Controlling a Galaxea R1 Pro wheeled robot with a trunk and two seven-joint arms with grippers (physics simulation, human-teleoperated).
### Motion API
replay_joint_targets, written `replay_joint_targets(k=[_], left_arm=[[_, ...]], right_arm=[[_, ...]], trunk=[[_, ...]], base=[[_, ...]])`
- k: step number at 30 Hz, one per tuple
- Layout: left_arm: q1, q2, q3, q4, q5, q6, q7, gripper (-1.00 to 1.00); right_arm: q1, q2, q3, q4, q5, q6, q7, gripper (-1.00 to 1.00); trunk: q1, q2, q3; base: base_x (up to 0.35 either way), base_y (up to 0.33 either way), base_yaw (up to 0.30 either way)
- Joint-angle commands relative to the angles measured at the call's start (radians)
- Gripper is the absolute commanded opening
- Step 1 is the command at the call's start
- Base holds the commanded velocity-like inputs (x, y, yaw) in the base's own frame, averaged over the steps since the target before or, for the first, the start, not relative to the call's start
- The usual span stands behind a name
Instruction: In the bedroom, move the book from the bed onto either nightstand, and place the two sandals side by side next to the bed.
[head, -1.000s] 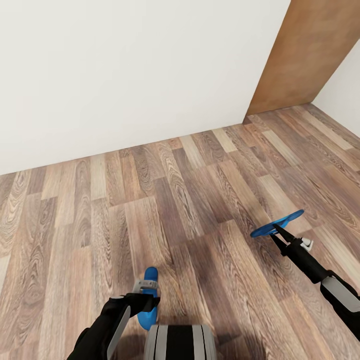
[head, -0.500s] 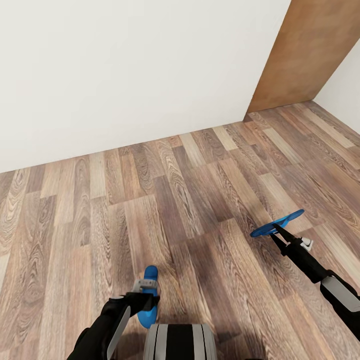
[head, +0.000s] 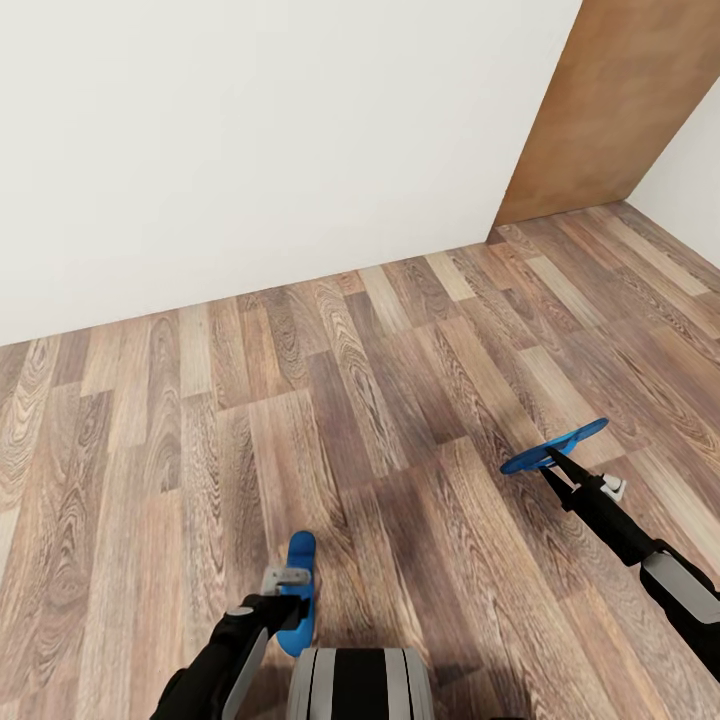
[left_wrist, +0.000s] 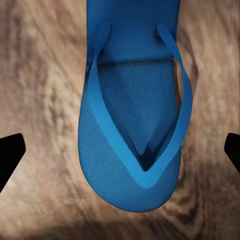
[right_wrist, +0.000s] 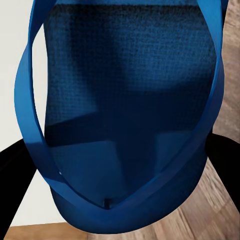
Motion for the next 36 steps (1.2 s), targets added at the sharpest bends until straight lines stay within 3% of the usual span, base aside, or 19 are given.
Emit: replay_joint_targets(k=[1,10,16,31,36], left_arm=[[0.0,0.0,-0.003,0.002,0.003,0.001,0.004,1.0],[0.0,-0.001,-0.003,0.006,0.007,-0.011,-0.006,1.0],[0.0,0.004,0.0,0.003,0.006,-0.013,-0.096,1.0],[0.0,0.002,0.0,0.001,0.005,-0.019,-0.103,1.0],[0.0,0.002,0.0,0.001,0.005,-0.019,-0.103,1.0]], right_arm=[[-0.001,-0.001,0.005,0.001,-0.011,0.008,0.003,-1.0],[-0.001,-0.001,0.005,0.0,-0.011,0.008,0.003,-1.0],[-0.001,-0.001,0.005,0.001,-0.011,0.008,0.002,-1.0],[-0.001,0.0,0.005,0.001,-0.011,0.008,0.002,-1.0],[-0.001,0.0,0.005,-0.001,-0.011,0.008,0.002,-1.0]], trunk=[[0.0,0.0,-0.001],[0.0,0.0,-0.001],[0.0,0.0,-0.001],[0.0,0.0,-0.001],[0.002,-0.001,-0.02]], base=[[0.0,0.0,0.0],[0.0,0.0,0.0],[0.0,0.0,0.0],[0.0,0.0,0.0],[0.0,0.0,0.0]])
